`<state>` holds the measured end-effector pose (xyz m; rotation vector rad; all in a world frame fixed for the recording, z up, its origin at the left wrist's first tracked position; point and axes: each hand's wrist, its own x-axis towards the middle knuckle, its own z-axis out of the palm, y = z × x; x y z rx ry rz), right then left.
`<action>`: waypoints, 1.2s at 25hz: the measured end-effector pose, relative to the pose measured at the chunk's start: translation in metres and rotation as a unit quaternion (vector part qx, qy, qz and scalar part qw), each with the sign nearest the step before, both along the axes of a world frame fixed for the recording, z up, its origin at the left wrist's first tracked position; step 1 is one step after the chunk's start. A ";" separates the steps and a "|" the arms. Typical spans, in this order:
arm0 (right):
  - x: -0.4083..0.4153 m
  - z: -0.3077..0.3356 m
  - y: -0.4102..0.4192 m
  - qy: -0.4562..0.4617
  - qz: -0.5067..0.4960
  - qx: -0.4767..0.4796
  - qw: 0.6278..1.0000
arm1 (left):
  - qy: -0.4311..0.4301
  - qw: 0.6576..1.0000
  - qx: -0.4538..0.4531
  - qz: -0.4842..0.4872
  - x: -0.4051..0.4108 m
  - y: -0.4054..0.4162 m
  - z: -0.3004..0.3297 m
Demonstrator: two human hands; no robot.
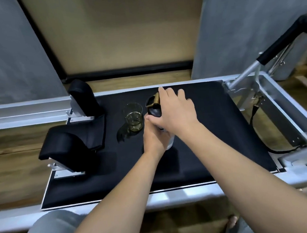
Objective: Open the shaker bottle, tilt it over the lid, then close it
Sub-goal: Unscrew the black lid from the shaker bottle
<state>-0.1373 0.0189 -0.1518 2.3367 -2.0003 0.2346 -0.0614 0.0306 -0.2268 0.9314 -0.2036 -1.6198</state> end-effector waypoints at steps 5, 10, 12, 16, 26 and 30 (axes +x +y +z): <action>0.012 -0.005 0.012 0.024 -0.030 -0.012 0.999 | -0.036 0.999 0.006 -0.032 0.000 0.011 0.003; 0.018 -0.008 -0.006 0.056 -0.036 -0.021 0.998 | -0.024 0.999 0.008 -0.028 0.002 0.001 -0.003; 0.016 -0.013 -0.008 0.055 -0.020 -0.053 0.997 | -0.007 1.000 0.009 -0.020 0.006 -0.004 -0.010; 0.009 -0.017 -0.016 0.052 -0.022 -0.079 0.995 | 0.001 1.000 0.017 -0.018 0.005 -0.018 -0.024; 0.010 -0.008 -0.024 0.031 0.144 -0.071 0.986 | 0.079 0.997 -0.006 -0.006 0.020 -0.023 -0.030; 0.004 -0.007 -0.028 0.048 0.276 -0.062 0.958 | 0.042 0.999 -0.006 -0.015 0.029 -0.018 -0.035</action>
